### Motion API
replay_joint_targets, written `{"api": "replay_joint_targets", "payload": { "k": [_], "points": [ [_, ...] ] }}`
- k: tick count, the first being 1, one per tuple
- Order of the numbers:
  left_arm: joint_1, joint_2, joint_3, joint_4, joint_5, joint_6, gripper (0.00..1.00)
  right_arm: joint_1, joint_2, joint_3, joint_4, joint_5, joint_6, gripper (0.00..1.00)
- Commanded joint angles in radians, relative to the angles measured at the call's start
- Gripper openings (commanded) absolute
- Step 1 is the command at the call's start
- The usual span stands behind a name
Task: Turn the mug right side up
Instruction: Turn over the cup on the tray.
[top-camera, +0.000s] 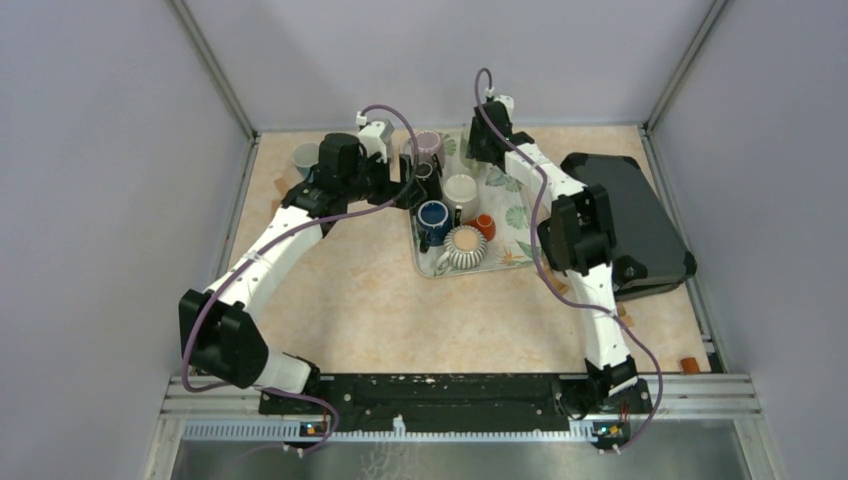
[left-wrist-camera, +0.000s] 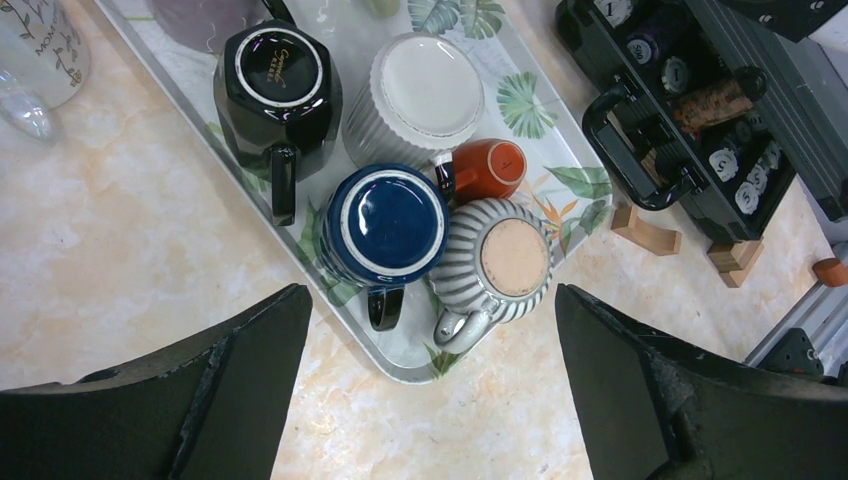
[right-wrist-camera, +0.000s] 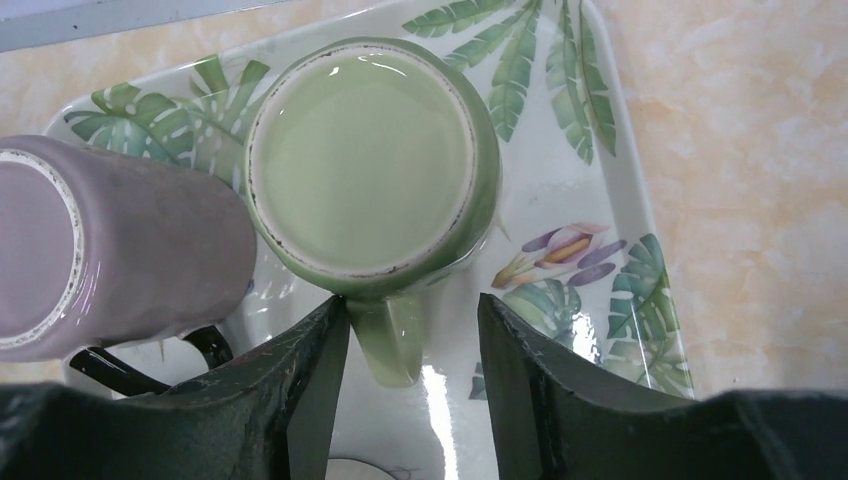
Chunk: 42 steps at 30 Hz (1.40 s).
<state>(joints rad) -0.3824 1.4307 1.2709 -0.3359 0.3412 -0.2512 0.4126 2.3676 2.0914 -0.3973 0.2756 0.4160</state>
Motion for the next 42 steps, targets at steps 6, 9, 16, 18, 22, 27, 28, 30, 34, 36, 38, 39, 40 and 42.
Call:
{"api": "replay_joint_targets", "payload": {
  "k": [6, 9, 16, 18, 22, 27, 28, 30, 34, 36, 38, 39, 40, 42],
  "points": [
    [-0.001, -0.035, -0.006, 0.054, 0.020, 0.012, 0.98, 0.005, 0.019, 0.046, 0.040, -0.017, -0.047, 0.52],
    [0.000, -0.033, -0.008, 0.056, 0.023, 0.009, 0.98, 0.005, 0.033, 0.059, 0.041, -0.032, -0.044, 0.52],
    [0.003, -0.033, -0.010, 0.058, 0.031, 0.006, 0.98, 0.004, 0.063, 0.084, 0.032, -0.039, -0.031, 0.45],
    [0.002, -0.033, -0.010, 0.059, 0.031, 0.006, 0.98, 0.005, 0.067, 0.083, 0.027, -0.034, -0.032, 0.43],
    [0.005, -0.033, -0.011, 0.060, 0.033, 0.004, 0.98, 0.004, 0.070, 0.077, 0.027, -0.024, -0.035, 0.39],
    [0.005, -0.037, -0.014, 0.062, 0.032, 0.004, 0.98, 0.005, 0.062, 0.063, 0.021, 0.011, -0.051, 0.25],
    [0.006, -0.037, -0.013, 0.063, 0.034, 0.003, 0.99, 0.005, 0.056, 0.055, 0.021, 0.020, -0.056, 0.21],
    [0.007, -0.037, -0.012, 0.064, 0.036, 0.003, 0.98, 0.005, 0.033, 0.030, 0.025, 0.039, -0.067, 0.14],
    [0.007, -0.038, -0.012, 0.064, 0.043, 0.000, 0.98, 0.005, -0.024, -0.047, 0.034, 0.062, -0.085, 0.01],
    [0.007, -0.039, -0.014, 0.066, 0.047, -0.003, 0.98, 0.004, -0.059, -0.099, 0.043, 0.068, -0.091, 0.00],
    [0.007, -0.039, -0.015, 0.068, 0.054, -0.006, 0.99, 0.003, -0.101, -0.158, 0.052, 0.074, -0.093, 0.00],
    [0.007, -0.039, -0.015, 0.068, 0.055, -0.007, 0.98, 0.003, -0.128, -0.190, 0.057, 0.074, -0.096, 0.00],
    [0.007, -0.038, -0.016, 0.071, 0.058, -0.008, 0.98, 0.002, -0.149, -0.219, 0.060, 0.072, -0.096, 0.00],
    [0.007, -0.036, -0.017, 0.071, 0.062, -0.010, 0.98, -0.002, -0.181, -0.272, 0.061, 0.052, -0.095, 0.00]
  ]
}}
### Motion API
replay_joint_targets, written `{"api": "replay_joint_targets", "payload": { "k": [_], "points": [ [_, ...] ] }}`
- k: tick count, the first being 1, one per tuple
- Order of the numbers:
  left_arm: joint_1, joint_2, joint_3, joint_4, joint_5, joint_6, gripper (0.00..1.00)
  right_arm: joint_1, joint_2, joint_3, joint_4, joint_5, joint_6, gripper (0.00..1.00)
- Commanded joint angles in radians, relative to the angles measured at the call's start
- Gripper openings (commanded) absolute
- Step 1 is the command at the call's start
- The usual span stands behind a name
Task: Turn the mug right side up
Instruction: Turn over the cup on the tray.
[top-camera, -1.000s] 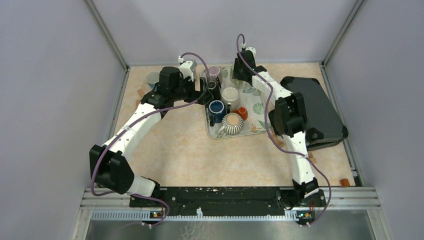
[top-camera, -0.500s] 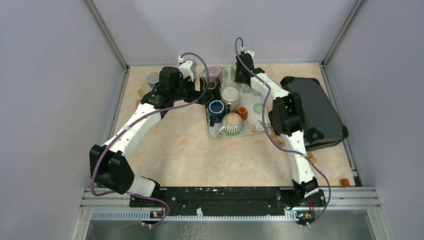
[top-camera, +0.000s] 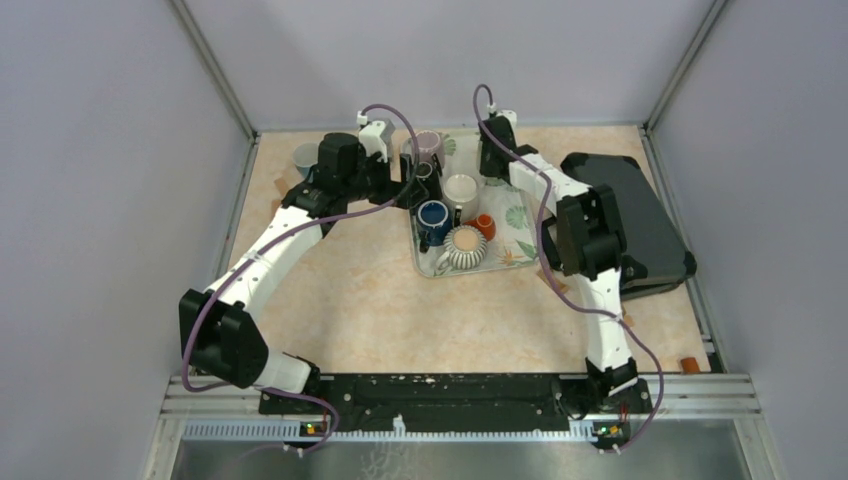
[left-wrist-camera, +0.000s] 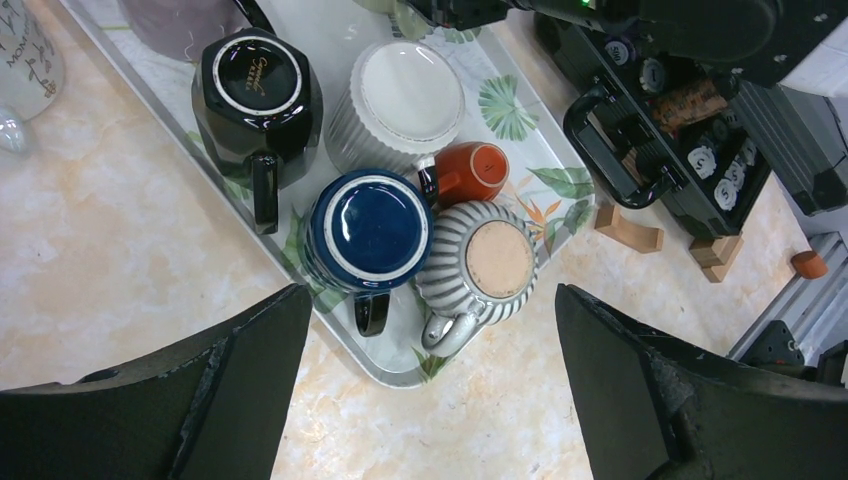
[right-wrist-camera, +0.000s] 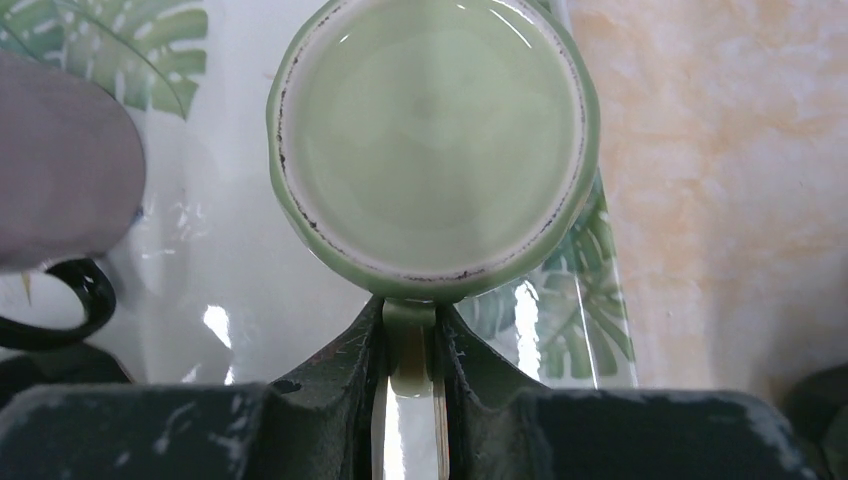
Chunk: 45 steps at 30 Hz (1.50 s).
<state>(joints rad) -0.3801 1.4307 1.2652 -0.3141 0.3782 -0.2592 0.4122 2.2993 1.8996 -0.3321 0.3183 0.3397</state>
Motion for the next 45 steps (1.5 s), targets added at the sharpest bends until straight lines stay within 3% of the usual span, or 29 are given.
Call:
{"api": "replay_joint_targets", "payload": {
  "k": [1, 3, 12, 19, 28, 45],
  "points": [
    [0.005, -0.035, -0.012, 0.049, 0.025, -0.003, 0.98, -0.004, -0.129, -0.107, -0.008, -0.002, -0.017, 0.00],
    [0.004, -0.035, -0.010, 0.050, 0.026, -0.003, 0.98, -0.007, -0.158, -0.157, -0.009, -0.018, -0.012, 0.01],
    [0.005, -0.031, -0.013, 0.054, 0.029, -0.006, 0.98, -0.014, -0.229, -0.270, -0.005, -0.051, -0.010, 0.32],
    [0.005, -0.026, -0.012, 0.055, 0.030, -0.007, 0.98, -0.018, -0.206, -0.223, -0.028, -0.050, -0.003, 0.41],
    [0.007, -0.023, -0.013, 0.055, 0.029, -0.008, 0.98, -0.023, -0.187, -0.171, -0.047, -0.035, 0.009, 0.40],
    [0.010, -0.028, -0.015, 0.058, 0.036, -0.011, 0.98, -0.025, -0.121, -0.083, -0.119, -0.026, 0.018, 0.27]
  ]
}}
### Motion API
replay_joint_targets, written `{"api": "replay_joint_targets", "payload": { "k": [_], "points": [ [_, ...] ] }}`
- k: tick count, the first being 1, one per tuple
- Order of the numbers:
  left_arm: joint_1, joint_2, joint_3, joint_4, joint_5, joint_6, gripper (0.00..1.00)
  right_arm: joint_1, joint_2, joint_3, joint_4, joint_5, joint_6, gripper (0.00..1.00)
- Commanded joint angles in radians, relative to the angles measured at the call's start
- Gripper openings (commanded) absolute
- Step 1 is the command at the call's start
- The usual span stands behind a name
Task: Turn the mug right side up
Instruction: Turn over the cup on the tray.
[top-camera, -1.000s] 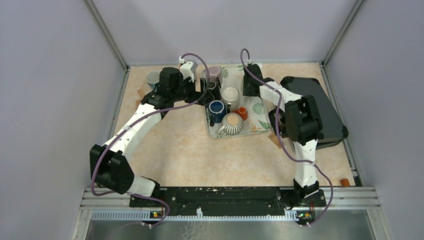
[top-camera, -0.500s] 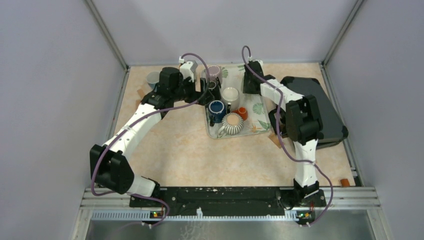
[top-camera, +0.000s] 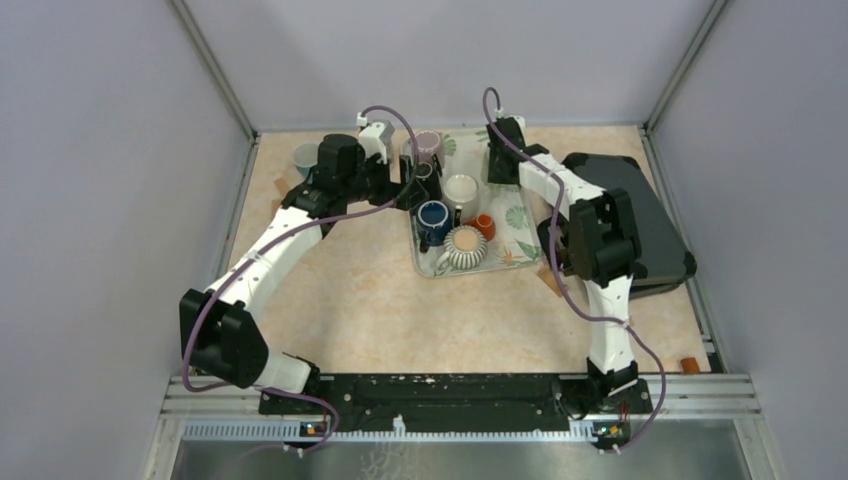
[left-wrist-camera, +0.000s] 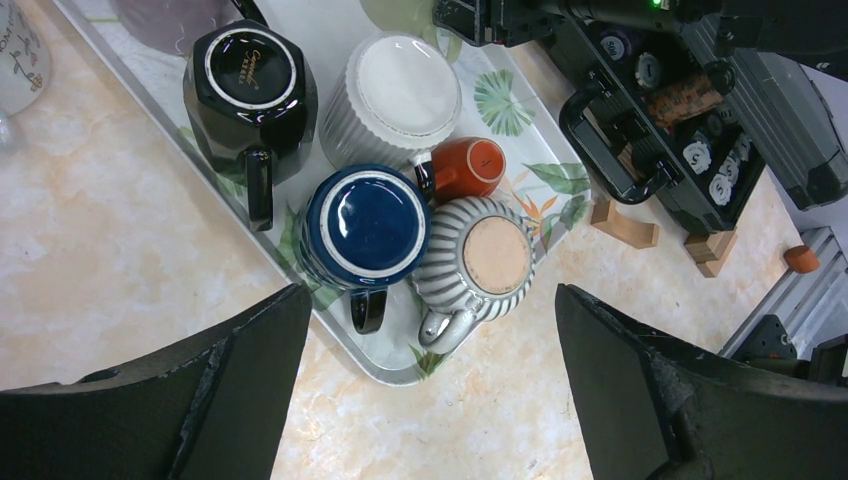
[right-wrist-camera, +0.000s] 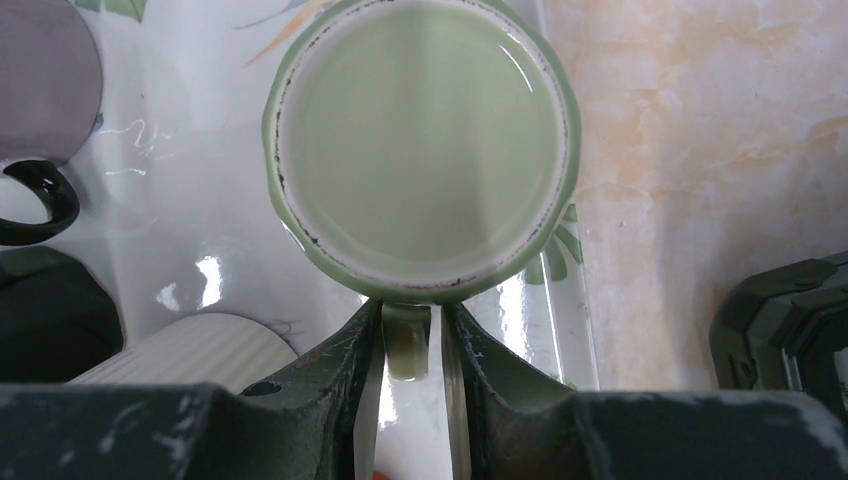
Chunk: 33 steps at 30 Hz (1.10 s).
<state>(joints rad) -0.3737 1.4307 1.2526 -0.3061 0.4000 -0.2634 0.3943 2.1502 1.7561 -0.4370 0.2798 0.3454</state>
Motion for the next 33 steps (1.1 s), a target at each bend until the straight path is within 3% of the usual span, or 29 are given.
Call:
{"api": "replay_joint_targets", "payload": {
  "k": [1, 8, 12, 33],
  "points": [
    [0.005, -0.029, -0.001, 0.049, 0.016, -0.008, 0.98, -0.006, 0.031, 0.061, -0.014, 0.013, 0.013, 0.27],
    [0.006, -0.030, -0.002, 0.050, 0.019, -0.010, 0.99, -0.012, 0.041, 0.081, -0.020, 0.010, 0.021, 0.17],
    [0.008, -0.031, -0.005, 0.054, 0.026, -0.016, 0.98, -0.018, 0.034, 0.089, -0.023, 0.007, 0.028, 0.00],
    [0.021, -0.060, -0.055, 0.209, 0.084, -0.218, 0.99, -0.051, -0.243, -0.117, 0.241, -0.130, 0.139, 0.00]
  ]
}}
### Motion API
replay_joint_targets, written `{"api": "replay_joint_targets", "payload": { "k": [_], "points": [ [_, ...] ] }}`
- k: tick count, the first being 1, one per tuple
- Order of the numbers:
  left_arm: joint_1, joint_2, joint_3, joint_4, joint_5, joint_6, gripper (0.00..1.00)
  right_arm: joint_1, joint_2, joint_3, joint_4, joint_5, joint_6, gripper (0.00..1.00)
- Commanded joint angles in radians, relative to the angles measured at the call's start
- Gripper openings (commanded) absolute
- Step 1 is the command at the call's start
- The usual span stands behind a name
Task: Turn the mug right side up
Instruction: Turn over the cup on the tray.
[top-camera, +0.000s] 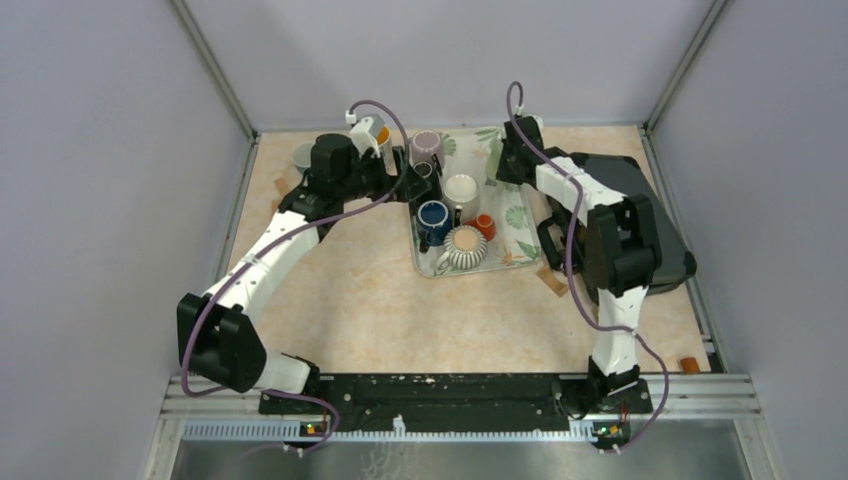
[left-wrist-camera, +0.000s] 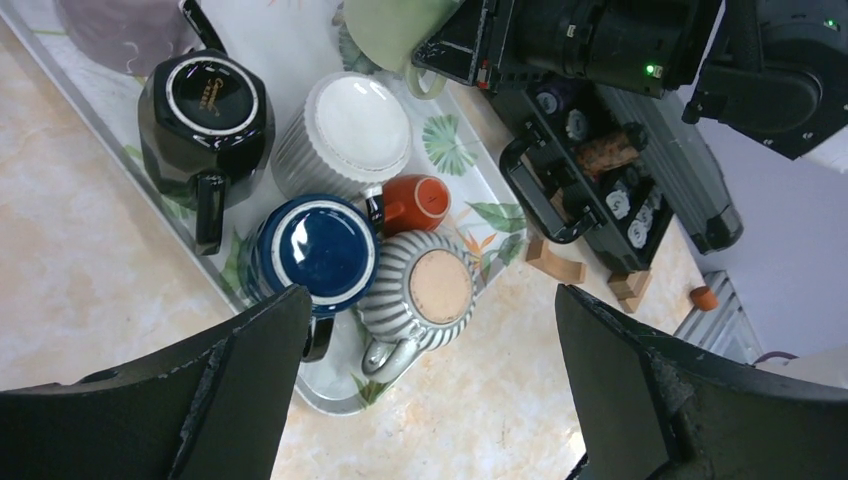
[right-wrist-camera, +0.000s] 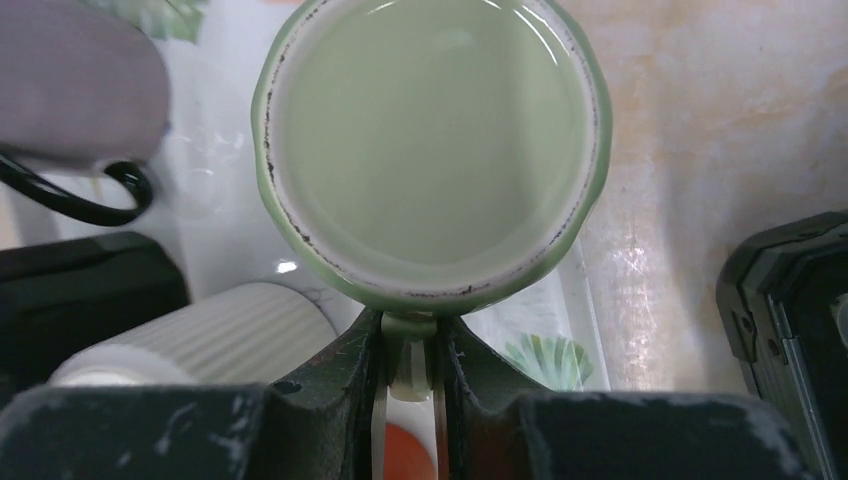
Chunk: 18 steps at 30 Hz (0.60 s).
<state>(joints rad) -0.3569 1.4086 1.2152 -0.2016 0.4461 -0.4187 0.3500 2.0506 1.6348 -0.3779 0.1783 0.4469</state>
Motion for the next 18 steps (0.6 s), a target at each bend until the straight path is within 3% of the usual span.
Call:
{"api": "replay_joint_targets", "payload": {
  "k": [1, 12, 18],
  "points": [
    [0.004, -0.036, -0.017, 0.115, 0.047, -0.076, 0.98, -0.006, -0.155, -0.003, 0.191, -0.035, 0.045, 0.00],
    [0.007, -0.004, -0.035, 0.290, 0.143, -0.264, 0.98, -0.006, -0.333, -0.140, 0.344, -0.173, 0.149, 0.00],
    [0.007, 0.043, -0.043, 0.421, 0.208, -0.399, 0.98, -0.006, -0.425, -0.237, 0.484, -0.330, 0.253, 0.00]
  ]
}}
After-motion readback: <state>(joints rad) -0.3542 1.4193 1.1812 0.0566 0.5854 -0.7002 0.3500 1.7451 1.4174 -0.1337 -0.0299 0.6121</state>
